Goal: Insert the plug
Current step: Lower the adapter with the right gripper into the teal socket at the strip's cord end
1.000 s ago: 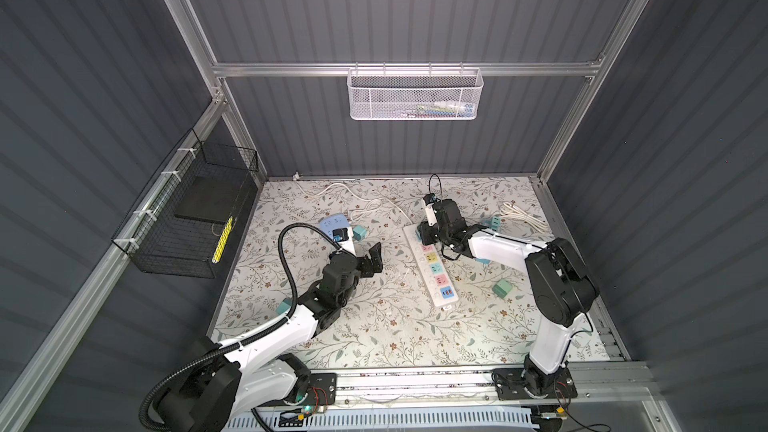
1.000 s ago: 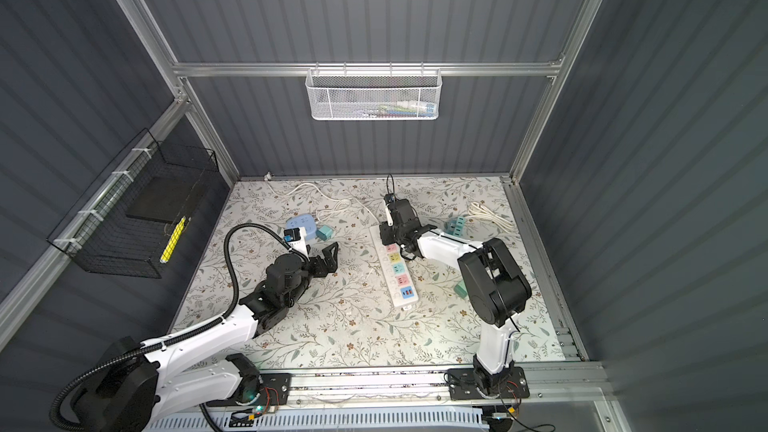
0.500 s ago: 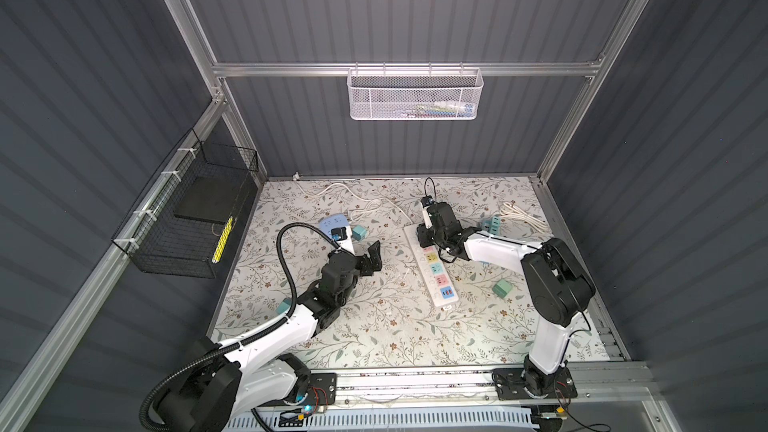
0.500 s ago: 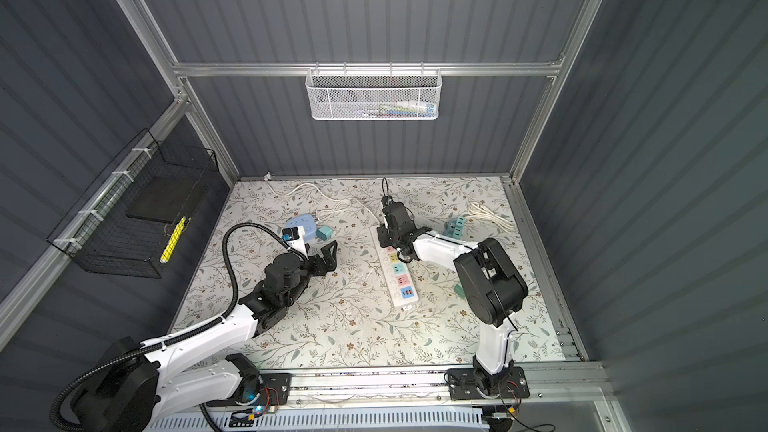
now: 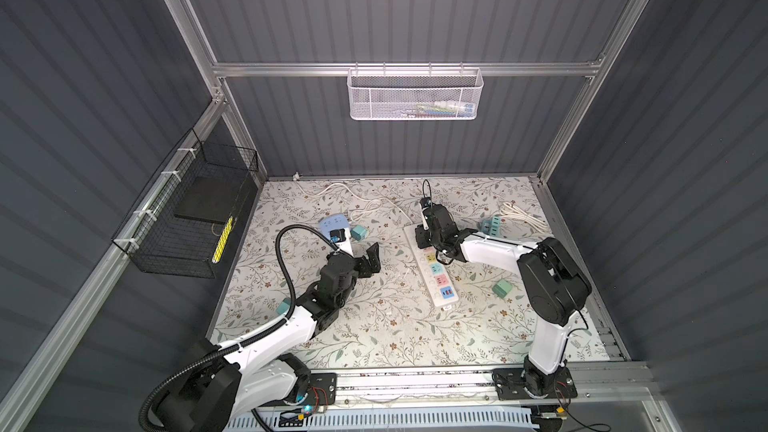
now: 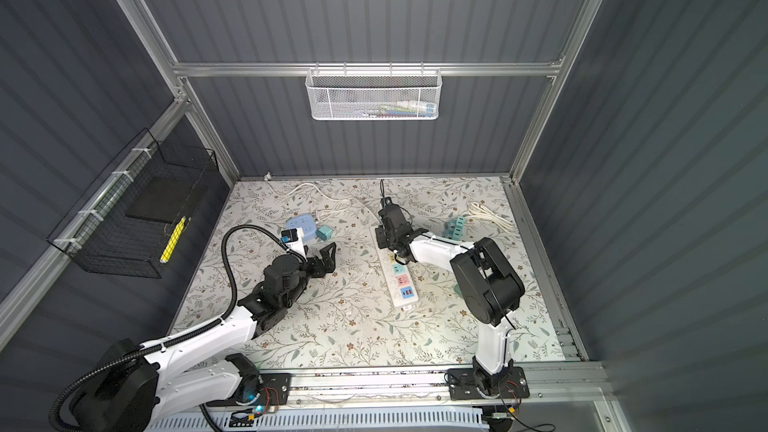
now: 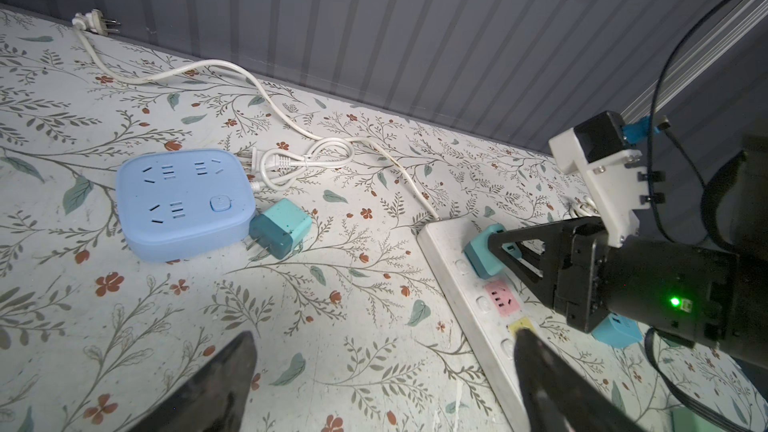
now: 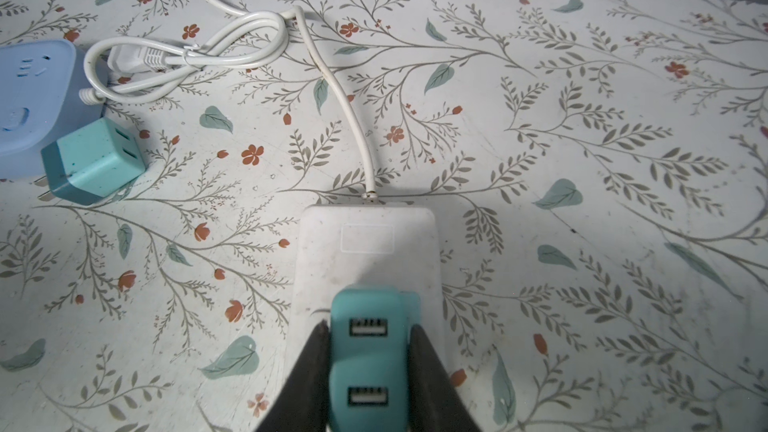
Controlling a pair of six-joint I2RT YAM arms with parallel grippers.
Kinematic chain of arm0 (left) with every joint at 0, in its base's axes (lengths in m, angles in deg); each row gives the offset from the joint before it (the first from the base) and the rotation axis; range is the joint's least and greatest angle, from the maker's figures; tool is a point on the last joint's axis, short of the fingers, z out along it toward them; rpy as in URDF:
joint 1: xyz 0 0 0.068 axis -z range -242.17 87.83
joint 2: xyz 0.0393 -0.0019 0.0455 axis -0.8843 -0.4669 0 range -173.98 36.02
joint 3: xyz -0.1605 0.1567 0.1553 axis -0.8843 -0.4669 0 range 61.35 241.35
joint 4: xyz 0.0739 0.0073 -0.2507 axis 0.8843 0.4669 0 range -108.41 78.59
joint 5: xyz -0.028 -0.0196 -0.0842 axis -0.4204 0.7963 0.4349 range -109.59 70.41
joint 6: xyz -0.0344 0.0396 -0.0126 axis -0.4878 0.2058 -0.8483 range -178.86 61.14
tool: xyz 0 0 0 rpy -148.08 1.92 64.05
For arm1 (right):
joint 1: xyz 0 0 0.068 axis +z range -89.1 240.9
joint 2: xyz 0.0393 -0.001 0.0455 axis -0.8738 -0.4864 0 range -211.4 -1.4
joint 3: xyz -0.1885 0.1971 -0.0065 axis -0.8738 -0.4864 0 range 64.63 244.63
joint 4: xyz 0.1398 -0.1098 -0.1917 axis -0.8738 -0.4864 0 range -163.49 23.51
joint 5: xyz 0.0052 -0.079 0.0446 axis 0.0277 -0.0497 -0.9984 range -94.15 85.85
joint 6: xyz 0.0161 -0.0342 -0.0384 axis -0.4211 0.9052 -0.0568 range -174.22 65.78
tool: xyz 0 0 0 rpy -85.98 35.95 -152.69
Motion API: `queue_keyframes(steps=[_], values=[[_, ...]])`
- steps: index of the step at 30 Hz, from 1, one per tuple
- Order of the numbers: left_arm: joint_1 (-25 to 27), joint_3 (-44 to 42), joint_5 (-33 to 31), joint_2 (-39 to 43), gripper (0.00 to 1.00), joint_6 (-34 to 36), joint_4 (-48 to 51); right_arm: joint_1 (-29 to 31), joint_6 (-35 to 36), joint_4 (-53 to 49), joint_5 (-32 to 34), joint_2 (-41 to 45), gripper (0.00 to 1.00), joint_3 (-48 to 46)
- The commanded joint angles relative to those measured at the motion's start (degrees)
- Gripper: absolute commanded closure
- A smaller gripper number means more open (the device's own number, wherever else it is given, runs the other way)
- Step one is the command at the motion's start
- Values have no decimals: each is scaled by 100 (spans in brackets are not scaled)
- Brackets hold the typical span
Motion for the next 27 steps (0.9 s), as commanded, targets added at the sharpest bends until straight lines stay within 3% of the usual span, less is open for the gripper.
queue_keyframes(steps=[1, 8, 16, 24, 27], values=[[-49, -51, 38, 167, 3, -14, -52, 35, -77, -1235, -20, -487, 79, -94], [-59, -77, 24, 275, 3, 0, 16, 54, -91, -1616, -22, -778, 80, 222], [-62, -96, 33, 415, 3, -10, 141, 105, -264, -1404, -28, -592, 79, -112], [-58, 22, 236, 741, 1, 7, 371, 37, -121, -1510, -416, -411, 71, 480], [-58, 36, 237, 950, 0, 39, 533, -7, -115, -1499, -547, -353, 60, 584]])
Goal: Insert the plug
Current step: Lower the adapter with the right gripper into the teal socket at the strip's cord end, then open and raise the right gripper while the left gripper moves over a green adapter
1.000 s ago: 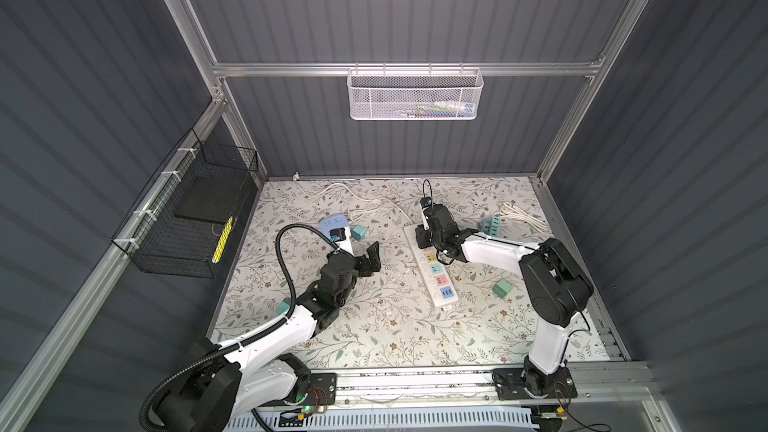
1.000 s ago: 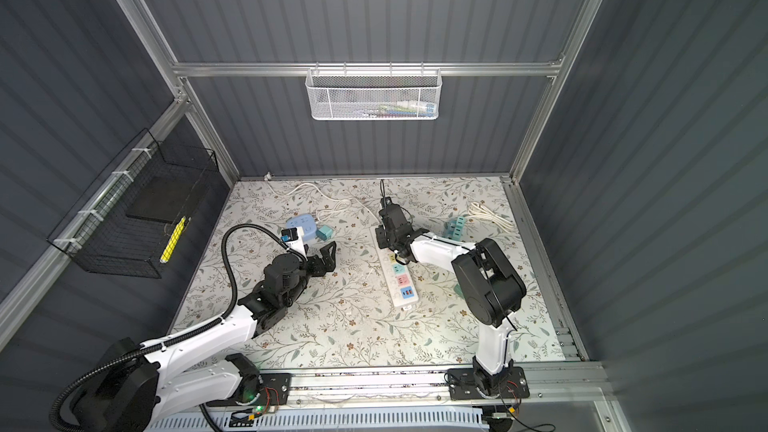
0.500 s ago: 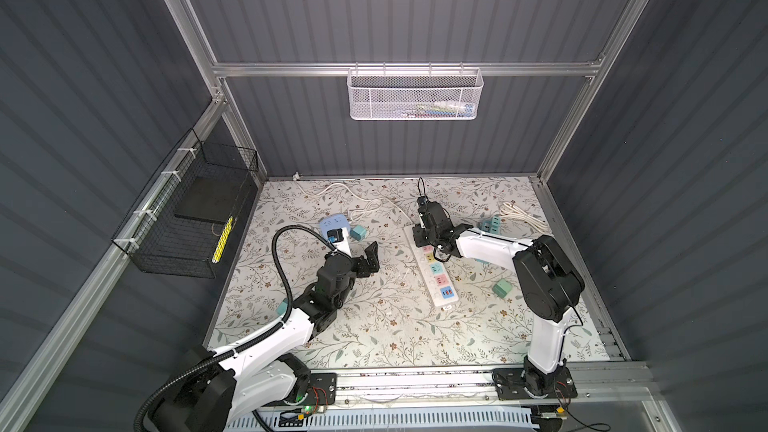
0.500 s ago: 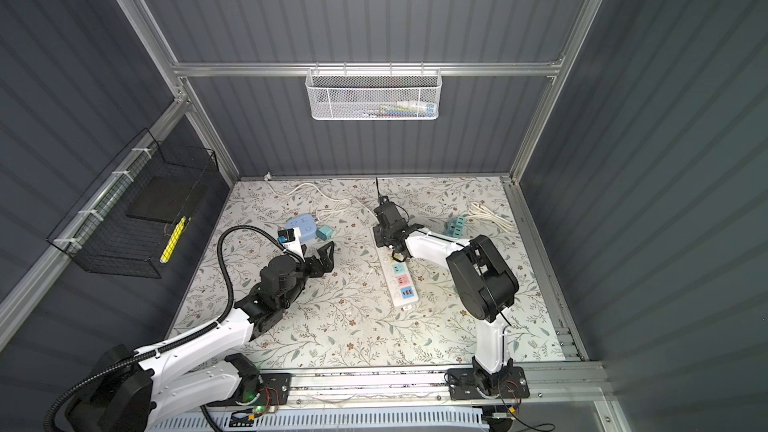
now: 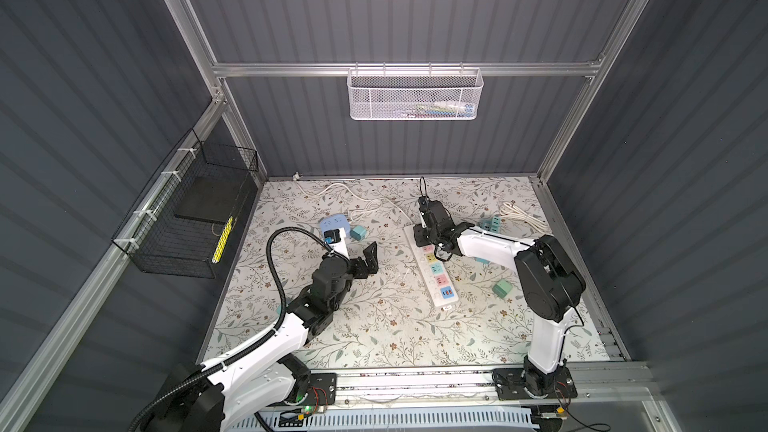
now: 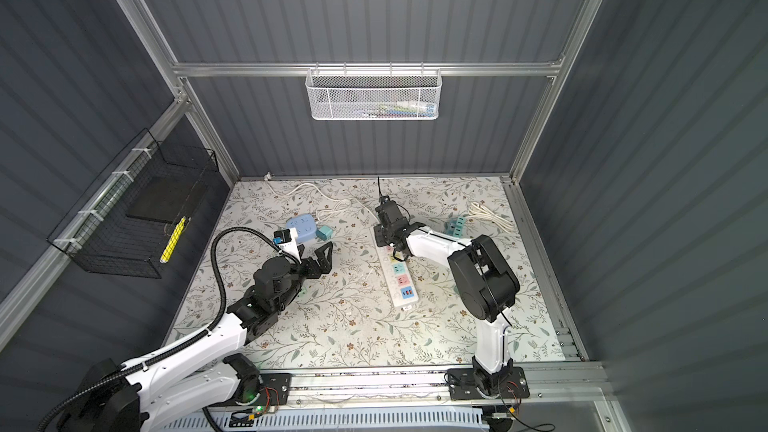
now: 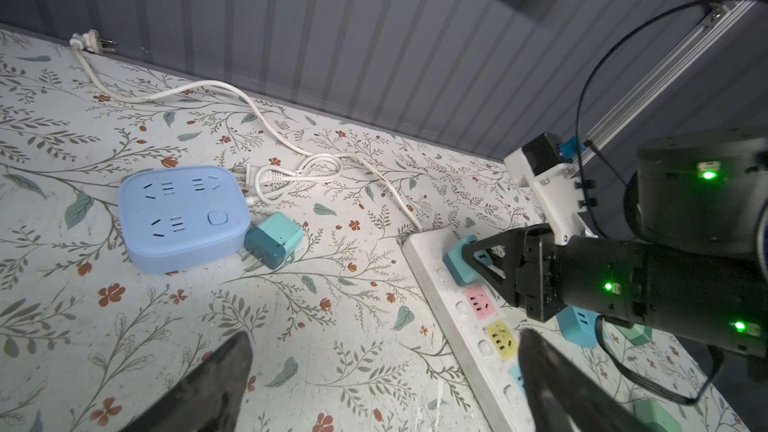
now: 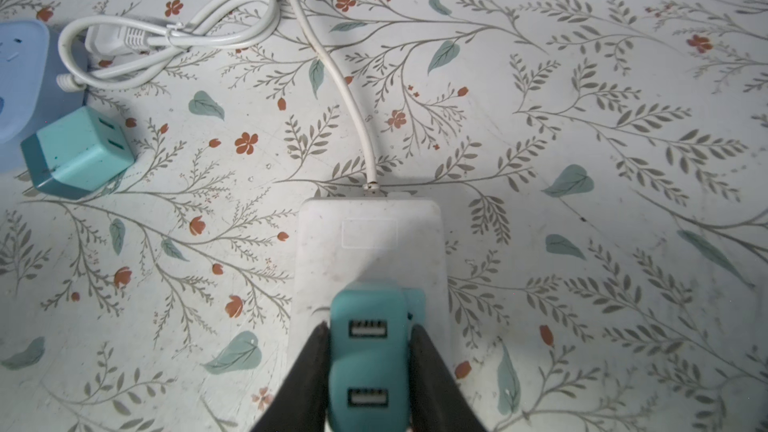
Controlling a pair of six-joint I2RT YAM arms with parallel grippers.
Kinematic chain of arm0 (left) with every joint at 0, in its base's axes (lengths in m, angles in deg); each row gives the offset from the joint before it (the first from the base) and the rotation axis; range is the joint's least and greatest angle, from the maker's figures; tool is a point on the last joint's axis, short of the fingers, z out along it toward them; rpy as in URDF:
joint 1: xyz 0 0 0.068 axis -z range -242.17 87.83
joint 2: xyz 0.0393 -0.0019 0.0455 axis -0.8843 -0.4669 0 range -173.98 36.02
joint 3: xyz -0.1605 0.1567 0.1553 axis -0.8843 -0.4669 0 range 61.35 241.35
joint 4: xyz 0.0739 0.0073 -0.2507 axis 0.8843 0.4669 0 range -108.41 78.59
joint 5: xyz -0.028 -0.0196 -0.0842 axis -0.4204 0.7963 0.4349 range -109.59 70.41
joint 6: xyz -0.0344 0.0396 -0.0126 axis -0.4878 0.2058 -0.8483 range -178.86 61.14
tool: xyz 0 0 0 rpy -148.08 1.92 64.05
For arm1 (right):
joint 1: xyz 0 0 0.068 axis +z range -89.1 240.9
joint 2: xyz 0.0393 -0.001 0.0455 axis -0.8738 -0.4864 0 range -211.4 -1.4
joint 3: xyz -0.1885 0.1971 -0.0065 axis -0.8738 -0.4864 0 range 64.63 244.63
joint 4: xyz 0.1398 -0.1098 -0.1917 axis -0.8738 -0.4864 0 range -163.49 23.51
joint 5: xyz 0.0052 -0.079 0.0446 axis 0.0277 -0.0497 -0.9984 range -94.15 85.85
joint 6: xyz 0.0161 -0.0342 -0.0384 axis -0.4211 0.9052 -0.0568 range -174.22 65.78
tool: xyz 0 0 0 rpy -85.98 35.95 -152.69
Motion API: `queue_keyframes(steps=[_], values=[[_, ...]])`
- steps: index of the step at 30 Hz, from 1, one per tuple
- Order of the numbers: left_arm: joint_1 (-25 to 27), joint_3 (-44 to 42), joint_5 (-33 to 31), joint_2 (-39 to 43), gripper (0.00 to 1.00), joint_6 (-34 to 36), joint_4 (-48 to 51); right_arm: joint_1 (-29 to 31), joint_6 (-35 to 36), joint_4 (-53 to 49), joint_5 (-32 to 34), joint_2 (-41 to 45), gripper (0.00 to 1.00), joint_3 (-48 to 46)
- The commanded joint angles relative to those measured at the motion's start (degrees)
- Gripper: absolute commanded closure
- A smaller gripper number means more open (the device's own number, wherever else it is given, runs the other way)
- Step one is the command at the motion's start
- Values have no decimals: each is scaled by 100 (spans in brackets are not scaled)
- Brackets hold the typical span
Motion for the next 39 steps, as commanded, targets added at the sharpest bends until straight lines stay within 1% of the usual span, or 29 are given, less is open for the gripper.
queue_keyframes(steps=[1, 4, 9, 12, 17, 22, 27, 33, 36, 39], values=[[-38, 97, 76, 275, 0, 43, 253, 1, 41, -677, -389, -165, 59, 102], [-38, 132, 29, 407, 0, 52, 422, -40, 130, -826, -371, -104, 54, 298], [-38, 387, -127, 351, 0, 75, 841, -195, 103, -781, -470, 163, 46, 270], [-38, 561, -569, 213, 0, -73, 1301, -260, 155, -782, -498, 315, 46, 277], [-48, 806, -1370, -88, 0, -668, 2247, -437, 183, -747, -674, 390, 46, 344], [-73, 1035, -1666, -374, 0, -1098, 3047, -503, 182, -686, -652, 361, 46, 359], [-98, 1035, -1708, -326, 0, -1256, 3372, -511, 116, -544, -600, 274, 48, 110], [-100, 977, -1741, -255, 0, -1464, 3765, -508, 12, -405, -365, 237, 50, -252], [-100, 1075, -1719, -407, 1, -1608, 4087, -525, -60, -309, -472, 321, 49, -415], [-108, 1285, -1554, -784, 2, -1711, 4468, -525, -73, -367, -572, 463, 48, -375]])
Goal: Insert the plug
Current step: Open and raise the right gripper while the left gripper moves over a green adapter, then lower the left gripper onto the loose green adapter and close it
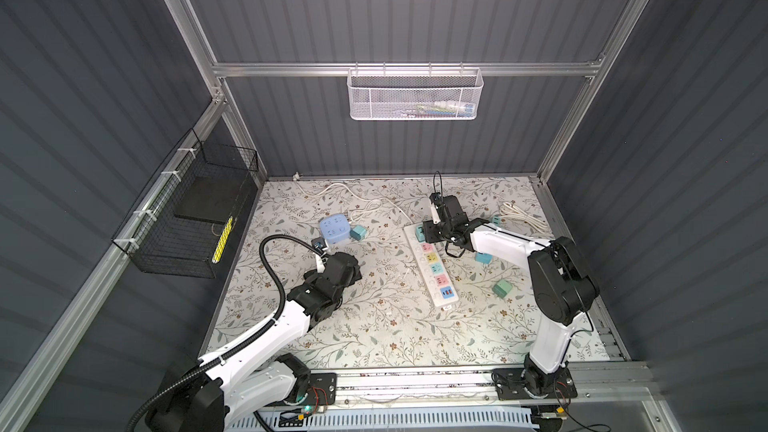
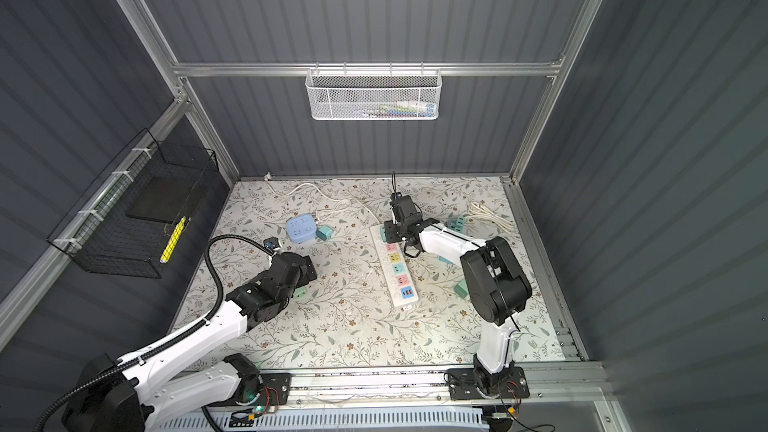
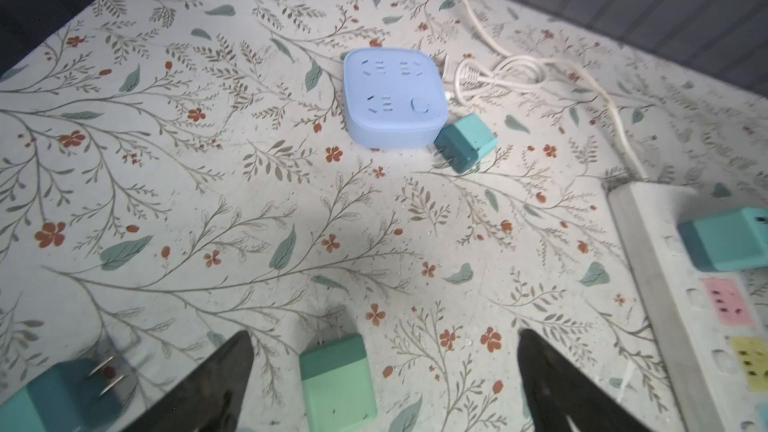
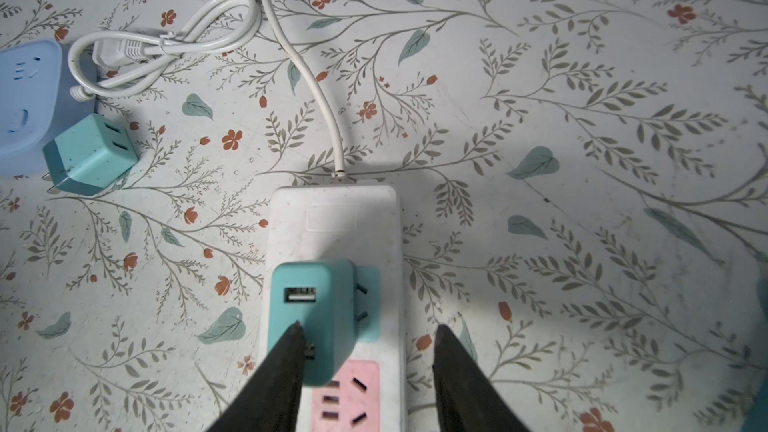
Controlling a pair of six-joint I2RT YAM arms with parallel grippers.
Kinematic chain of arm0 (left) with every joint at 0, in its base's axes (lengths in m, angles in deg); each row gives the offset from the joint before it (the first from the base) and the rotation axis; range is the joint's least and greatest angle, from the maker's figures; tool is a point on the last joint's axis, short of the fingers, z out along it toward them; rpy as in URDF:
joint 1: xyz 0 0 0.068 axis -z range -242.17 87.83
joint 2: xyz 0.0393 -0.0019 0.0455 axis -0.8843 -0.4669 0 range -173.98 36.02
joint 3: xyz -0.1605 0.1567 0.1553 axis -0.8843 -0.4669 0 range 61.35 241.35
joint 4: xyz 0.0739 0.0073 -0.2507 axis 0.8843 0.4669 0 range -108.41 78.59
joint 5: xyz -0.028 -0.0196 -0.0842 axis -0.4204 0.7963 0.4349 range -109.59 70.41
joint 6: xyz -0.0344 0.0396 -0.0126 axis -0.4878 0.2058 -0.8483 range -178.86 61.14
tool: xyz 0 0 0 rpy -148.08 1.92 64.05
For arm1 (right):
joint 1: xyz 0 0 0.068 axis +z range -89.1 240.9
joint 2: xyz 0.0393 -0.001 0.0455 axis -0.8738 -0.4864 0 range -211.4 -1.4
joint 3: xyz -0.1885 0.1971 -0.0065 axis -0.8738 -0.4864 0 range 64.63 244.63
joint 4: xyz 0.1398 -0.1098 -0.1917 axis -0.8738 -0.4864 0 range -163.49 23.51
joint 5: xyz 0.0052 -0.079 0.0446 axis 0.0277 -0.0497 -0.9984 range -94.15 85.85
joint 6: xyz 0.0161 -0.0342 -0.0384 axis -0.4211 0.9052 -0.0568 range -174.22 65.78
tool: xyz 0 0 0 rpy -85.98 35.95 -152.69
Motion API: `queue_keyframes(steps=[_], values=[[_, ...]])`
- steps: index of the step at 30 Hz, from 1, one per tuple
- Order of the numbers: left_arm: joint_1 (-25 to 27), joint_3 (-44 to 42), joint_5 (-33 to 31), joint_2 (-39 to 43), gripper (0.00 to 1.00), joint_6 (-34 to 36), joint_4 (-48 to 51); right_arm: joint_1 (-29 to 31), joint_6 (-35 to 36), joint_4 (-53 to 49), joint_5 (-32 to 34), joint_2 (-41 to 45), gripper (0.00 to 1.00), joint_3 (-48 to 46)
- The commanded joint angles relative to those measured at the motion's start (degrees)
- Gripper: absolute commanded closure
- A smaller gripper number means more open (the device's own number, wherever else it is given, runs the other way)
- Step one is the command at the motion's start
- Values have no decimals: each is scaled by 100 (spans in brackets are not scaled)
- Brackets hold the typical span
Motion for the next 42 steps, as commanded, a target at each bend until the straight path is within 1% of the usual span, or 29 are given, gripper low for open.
queue_keyframes(steps=[1, 3, 6, 10, 12, 15, 18, 21, 23, 25, 28, 31, 35, 38, 42], values=[[-45, 379, 165, -454, 3, -236, 684, -23, -31, -322, -37, 180, 46, -122], [-45, 554, 435, -834, 4, -260, 896, -23, 2, -423, -27, 363, 44, -34], [-78, 786, 652, -1364, 9, -409, 1225, -16, -6, -484, -34, 738, 40, -38], [-267, 786, 939, -1598, 13, -310, 1139, 8, -183, -420, -184, 1312, 36, -327], [-427, 814, 1233, -1722, 14, -191, 1083, 27, -240, -399, -202, 1528, 33, -473], [-450, 881, 1348, -1820, 12, -149, 1210, 60, -239, -441, -145, 1820, 29, -690], [-450, 734, 1560, -1824, 8, -15, 961, 64, -207, -464, -47, 2032, 25, -872], [-450, 770, 1712, -2068, 7, 22, 934, 65, -169, -510, 79, 2169, 24, -1008], [-441, 815, 1455, -2190, 9, -150, 1131, 65, -165, -568, 97, 2230, 23, -1047], [-449, 667, 1247, -2124, 10, -328, 1096, 66, -161, -564, 80, 2339, 23, -1132], [-449, 532, 1151, -2038, 13, -507, 933, 65, -185, -438, 99, 2500, 23, -1348], [-450, 485, 1073, -2111, 19, -613, 738, 68, -145, -438, 87, 2565, 23, -1428], [-458, 397, 837, -2178, 32, -710, 474, 74, 94, -579, 17, 2624, 23, -1445], [-476, 355, 938, -2236, 33, -663, 290, 64, 130, -609, 109, 2805, 24, -1506], [-476, 321, 1039, -2348, 34, -692, 293, 66, 104, -631, 115, 2954, 24, -1571]])
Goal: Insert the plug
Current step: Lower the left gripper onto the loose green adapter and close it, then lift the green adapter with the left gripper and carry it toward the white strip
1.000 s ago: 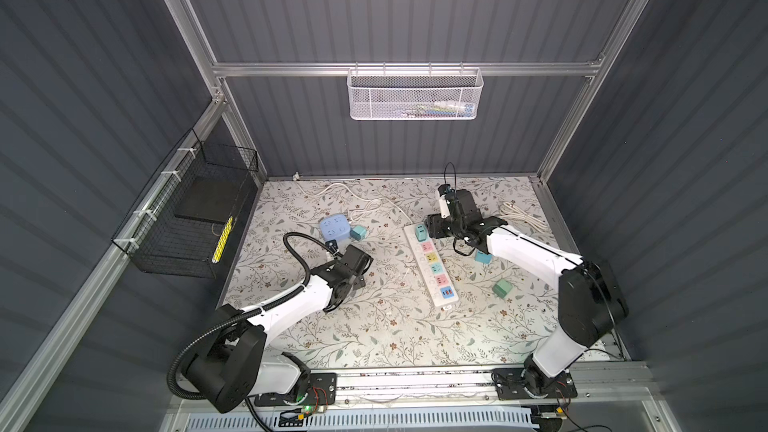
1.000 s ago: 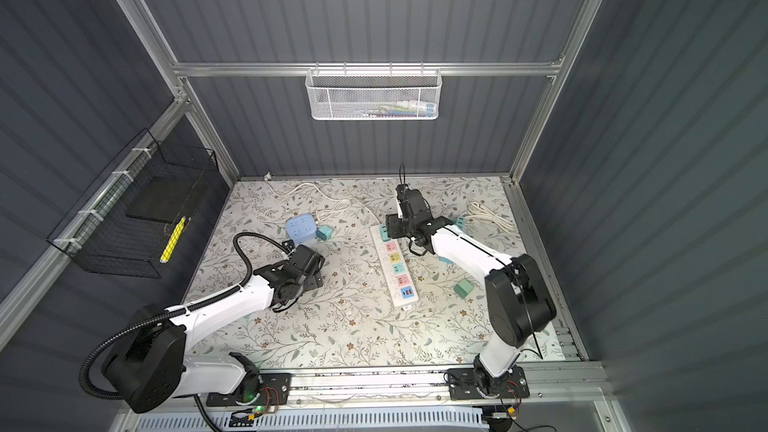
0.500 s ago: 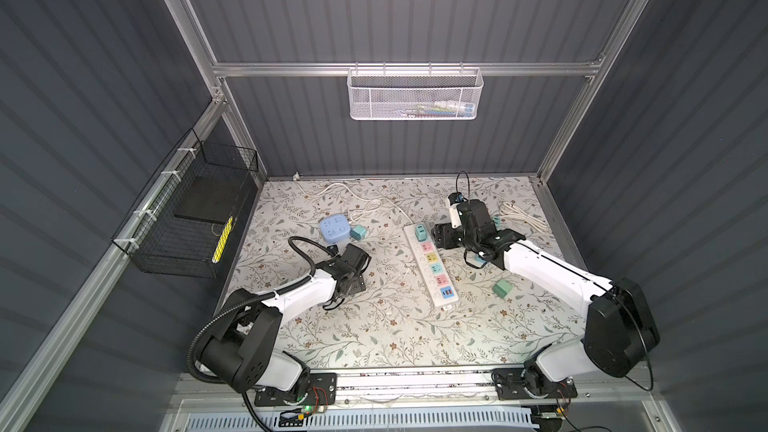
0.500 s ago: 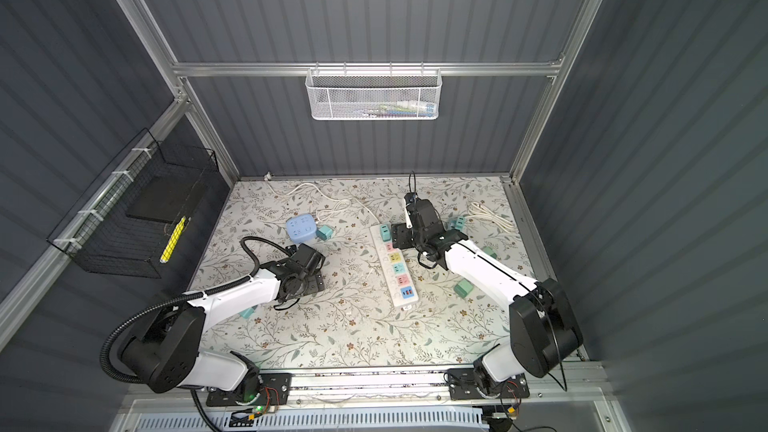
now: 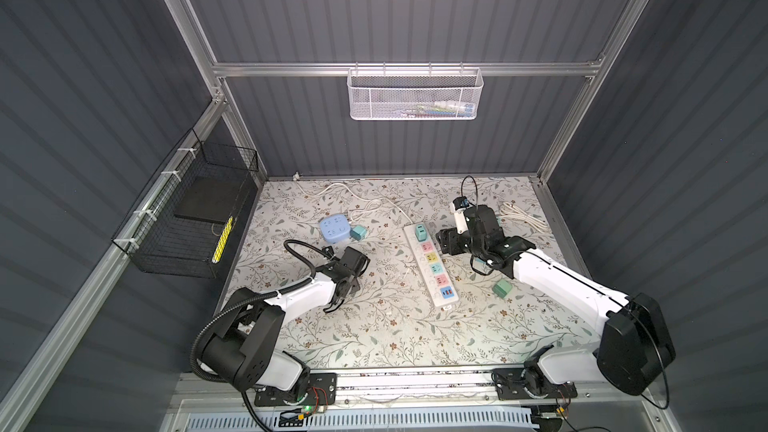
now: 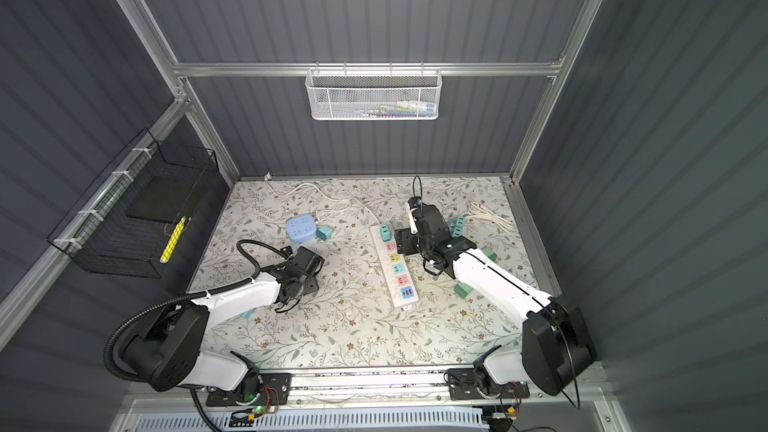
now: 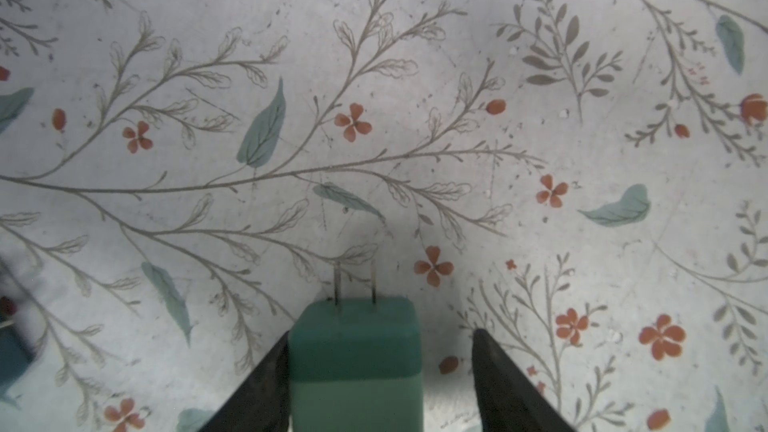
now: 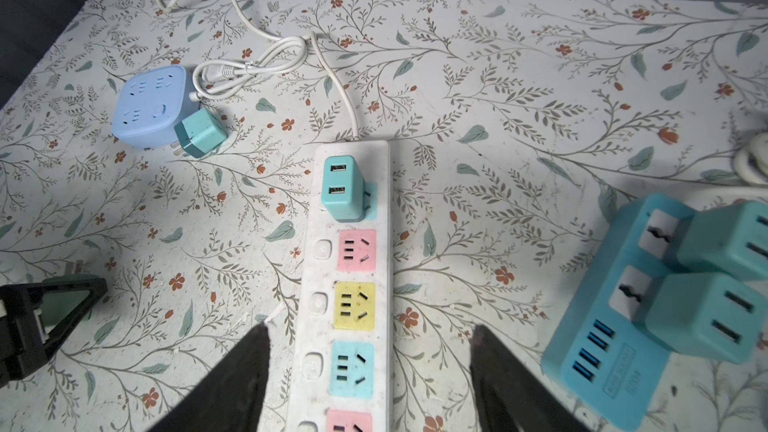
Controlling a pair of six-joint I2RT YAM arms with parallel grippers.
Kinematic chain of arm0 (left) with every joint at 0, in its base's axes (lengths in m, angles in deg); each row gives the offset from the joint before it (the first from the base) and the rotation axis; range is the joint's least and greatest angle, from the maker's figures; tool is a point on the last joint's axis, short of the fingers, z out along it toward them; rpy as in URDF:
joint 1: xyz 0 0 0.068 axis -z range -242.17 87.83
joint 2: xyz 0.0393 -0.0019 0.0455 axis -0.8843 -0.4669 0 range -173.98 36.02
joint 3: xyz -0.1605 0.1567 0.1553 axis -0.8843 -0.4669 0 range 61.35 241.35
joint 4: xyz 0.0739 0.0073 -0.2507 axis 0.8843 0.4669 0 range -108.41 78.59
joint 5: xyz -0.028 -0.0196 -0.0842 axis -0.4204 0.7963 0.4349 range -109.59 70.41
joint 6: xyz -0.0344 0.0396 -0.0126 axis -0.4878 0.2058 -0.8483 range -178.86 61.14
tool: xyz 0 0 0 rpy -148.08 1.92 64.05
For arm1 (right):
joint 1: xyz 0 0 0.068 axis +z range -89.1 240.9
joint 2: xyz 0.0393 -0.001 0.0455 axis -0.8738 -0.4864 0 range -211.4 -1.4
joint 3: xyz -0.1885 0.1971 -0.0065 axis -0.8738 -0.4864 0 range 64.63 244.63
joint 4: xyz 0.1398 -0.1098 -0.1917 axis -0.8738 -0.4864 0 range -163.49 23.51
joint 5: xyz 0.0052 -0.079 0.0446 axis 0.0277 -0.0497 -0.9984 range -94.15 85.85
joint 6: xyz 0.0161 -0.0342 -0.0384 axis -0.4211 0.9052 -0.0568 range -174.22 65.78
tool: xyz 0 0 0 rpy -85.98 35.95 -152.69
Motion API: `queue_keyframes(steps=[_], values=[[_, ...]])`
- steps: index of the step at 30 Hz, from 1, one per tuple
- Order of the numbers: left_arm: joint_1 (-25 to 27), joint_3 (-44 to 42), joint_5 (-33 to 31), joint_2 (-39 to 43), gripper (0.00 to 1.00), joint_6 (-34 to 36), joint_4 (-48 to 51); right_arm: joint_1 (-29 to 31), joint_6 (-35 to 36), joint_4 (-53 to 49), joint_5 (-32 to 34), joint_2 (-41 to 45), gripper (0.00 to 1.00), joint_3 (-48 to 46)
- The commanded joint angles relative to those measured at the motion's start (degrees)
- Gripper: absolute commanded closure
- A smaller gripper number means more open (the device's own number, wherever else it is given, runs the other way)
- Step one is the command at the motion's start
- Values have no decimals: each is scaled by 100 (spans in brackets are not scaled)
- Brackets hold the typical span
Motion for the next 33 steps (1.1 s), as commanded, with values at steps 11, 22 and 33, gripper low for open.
queue_keyframes(steps=[11, 22, 33], values=[[-32, -269, 67, 107, 53, -37, -80, 22, 106, -100, 86, 303, 25, -141], [1216, -270, 272, 271, 62, -1523, -72, 21, 64, -60, 52, 395, 26, -211], [1736, 672, 558, -689, 2, -1974, 267, 19, 103, -99, 53, 512, 25, -291]])
